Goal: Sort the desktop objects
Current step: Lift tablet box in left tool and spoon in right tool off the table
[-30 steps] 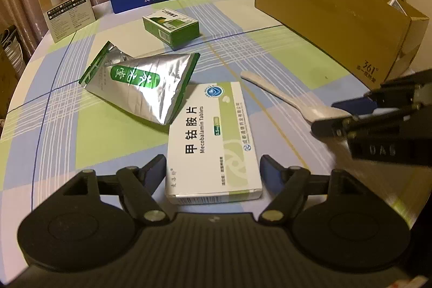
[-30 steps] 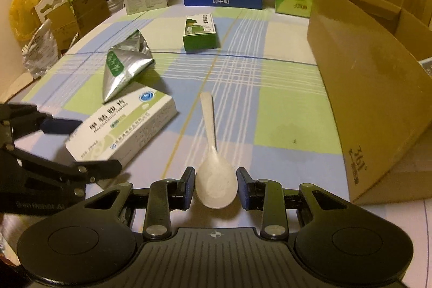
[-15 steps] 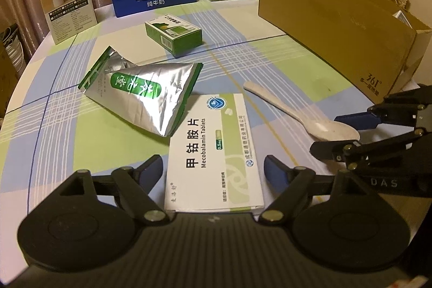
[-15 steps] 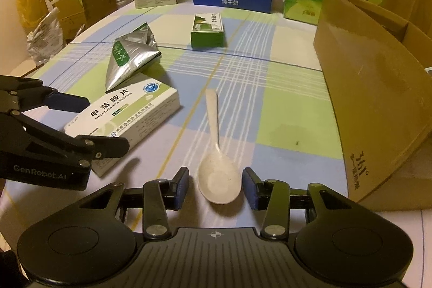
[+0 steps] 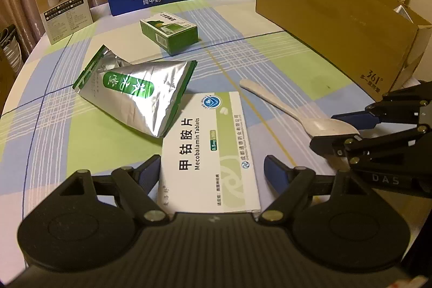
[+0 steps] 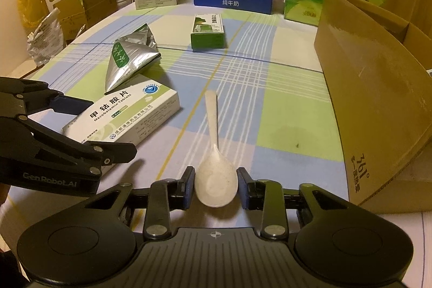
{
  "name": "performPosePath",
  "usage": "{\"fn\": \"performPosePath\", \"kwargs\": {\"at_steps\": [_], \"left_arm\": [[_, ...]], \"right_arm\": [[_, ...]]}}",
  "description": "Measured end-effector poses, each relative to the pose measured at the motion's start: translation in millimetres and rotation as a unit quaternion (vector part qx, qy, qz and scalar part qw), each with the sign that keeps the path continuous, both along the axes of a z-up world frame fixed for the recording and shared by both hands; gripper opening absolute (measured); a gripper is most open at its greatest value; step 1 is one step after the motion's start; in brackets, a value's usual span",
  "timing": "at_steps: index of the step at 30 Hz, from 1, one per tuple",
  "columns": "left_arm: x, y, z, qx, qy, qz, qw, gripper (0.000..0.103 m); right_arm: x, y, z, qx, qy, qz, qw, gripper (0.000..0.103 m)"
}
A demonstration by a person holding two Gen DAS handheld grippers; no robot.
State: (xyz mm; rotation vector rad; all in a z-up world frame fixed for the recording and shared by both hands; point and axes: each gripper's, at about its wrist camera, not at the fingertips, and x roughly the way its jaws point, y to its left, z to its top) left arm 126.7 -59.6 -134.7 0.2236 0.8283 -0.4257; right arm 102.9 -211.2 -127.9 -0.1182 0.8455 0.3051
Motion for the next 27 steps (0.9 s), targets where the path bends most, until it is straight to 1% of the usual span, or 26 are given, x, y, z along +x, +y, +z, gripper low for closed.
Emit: {"fn": "performPosePath", "kwargs": {"at_steps": [6, 13, 16, 20, 24, 27], "left_arm": [[5.1, -3.4, -1.8, 0.000, -0.002, 0.009, 1.0000, 0.079], [10.7, -6.7, -4.4, 0.003, -0.003, 0.016, 0.9999, 0.075], [12.8, -6.0, -6.5, 0.002, 0.002, 0.021, 0.9998, 0.074], [15.4, -2.1, -6.8, -0.012, 0.008, 0.035, 0.9993, 0.068], [12.7, -1.8, -5.4, -0.013, 0.013, 0.031, 0.9994, 0.067], [4.8, -2.3, -2.5, -0.020, 0.021, 0.022, 0.9993, 0.067]], "right_arm": [[1.5, -2.4, 1.3, 0.009, 0.000, -0.008, 1.000, 0.030], [4.3, -7.8, 1.7, 0.020, 0.007, -0.018, 1.000, 0.030], [4.1, -8.1, 2.5, 0.022, 0.007, -0.019, 1.000, 0.030], [4.6, -7.6, 2.4, 0.025, 0.007, -0.021, 0.999, 0.030], [4.2, -8.0, 3.5, 0.029, 0.008, -0.023, 0.999, 0.030], [4.8, -8.6, 4.8, 0.029, 0.007, -0.024, 0.999, 0.030]]}}
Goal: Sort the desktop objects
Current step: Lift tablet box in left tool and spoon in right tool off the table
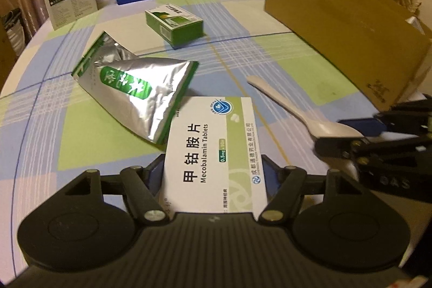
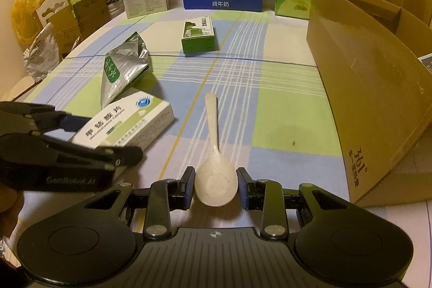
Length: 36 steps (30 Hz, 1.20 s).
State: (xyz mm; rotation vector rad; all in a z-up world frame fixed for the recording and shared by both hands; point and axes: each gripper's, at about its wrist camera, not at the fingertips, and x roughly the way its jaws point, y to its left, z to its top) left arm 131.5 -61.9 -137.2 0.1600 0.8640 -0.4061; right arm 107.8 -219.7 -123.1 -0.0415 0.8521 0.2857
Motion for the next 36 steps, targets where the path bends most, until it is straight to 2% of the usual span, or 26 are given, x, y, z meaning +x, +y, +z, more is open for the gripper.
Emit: {"fn": "performPosePath", "kwargs": {"at_steps": [5, 23, 36], "left_arm": [[-11.9, -7.7, 2.0, 0.011, -0.012, -0.017, 0.9997, 0.067], [-9.9, -7.8, 6.7, 0.003, -0.022, -0.013, 0.9997, 0.067], [-24.6, -13.4, 31.3, -0.008, -0.047, -0.016, 0.9988, 0.067]], "right_arm": [[0.1, -1.7, 0.5, 0.002, -0.002, -0.005, 1.000, 0.030], [-4.1, -6.4, 8.3, 0.004, -0.025, -0.026, 0.999, 0.030], [-19.2, -4.4, 27.5, 0.012, -0.059, -0.028, 0.998, 0.030]]}}
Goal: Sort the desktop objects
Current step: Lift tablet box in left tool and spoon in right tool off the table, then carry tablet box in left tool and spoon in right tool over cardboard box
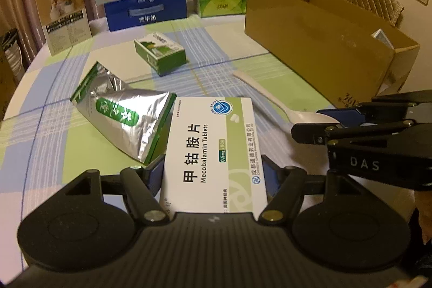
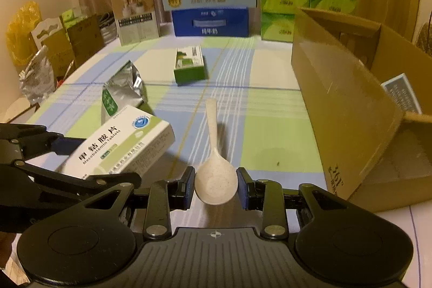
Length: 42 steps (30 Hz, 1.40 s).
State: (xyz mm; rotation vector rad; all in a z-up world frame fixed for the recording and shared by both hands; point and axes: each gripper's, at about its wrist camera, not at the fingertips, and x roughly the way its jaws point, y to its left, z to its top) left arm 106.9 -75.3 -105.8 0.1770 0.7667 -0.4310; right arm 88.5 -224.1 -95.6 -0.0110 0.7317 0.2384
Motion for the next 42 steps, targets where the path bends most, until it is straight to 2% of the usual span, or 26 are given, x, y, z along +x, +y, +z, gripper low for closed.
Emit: {"fn": "performPosePath", "kwargs": {"at_steps": [18, 31, 42], "left_arm": [[-45.3, -4.5, 53.6, -0.029, -0.028, 0.028, 0.9988, 0.067], [-66.9, -26.1, 92.9, -0.044, -0.058, 0.018, 0.9972, 0.067], [-67.2, -69.8, 116.7, -0.050, -0.069, -0.011, 0.9963, 0.067]], "right_arm": [[-41.9, -7.4, 58.1, 0.014, -0.057, -0.010, 0.998, 0.030], [-65.7, -28.7, 102.6, 0.018, -0.096, -0.026, 0.995, 0.030], [-69.7, -77.3, 133.5, 0.011, -0.123, -0.061, 0.990, 0.030]]}}
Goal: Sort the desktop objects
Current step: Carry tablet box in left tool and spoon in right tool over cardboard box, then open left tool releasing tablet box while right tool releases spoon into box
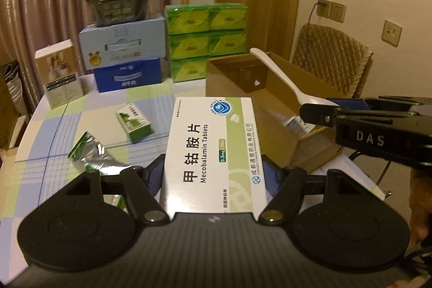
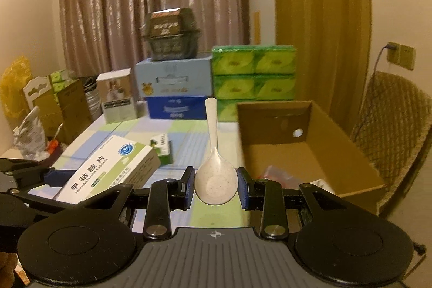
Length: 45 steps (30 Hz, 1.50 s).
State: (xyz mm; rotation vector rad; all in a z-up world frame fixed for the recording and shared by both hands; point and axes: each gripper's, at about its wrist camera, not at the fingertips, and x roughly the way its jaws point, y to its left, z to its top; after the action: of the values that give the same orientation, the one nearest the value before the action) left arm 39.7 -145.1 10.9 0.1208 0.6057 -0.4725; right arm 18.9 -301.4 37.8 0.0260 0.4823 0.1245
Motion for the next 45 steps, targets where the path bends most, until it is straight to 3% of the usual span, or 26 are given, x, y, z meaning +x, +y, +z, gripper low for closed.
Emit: {"fn": "performPosePath", "kwargs": {"at_steps": [22, 34, 45], "left_arm": [[46.9, -107.8, 23.8, -0.026, 0.008, -0.064, 0.9976, 0.067], [90.1, -140.8, 23.3, -0.038, 0.031, -0.063, 0.9968, 0.067], [151.3, -170.7, 5.5, -0.037, 0.058, -0.064, 0.9956, 0.067]], "right_arm": [[26.0, -111.1, 7.9, -0.028, 0.014, -0.070, 0.997, 0.030], [60.4, -139.0, 4.2, -0.029, 0.022, -0.072, 0.997, 0.030], [111.2, -157.9, -9.8, -0.019, 0.047, -0.068, 0.996, 0.030]]}}
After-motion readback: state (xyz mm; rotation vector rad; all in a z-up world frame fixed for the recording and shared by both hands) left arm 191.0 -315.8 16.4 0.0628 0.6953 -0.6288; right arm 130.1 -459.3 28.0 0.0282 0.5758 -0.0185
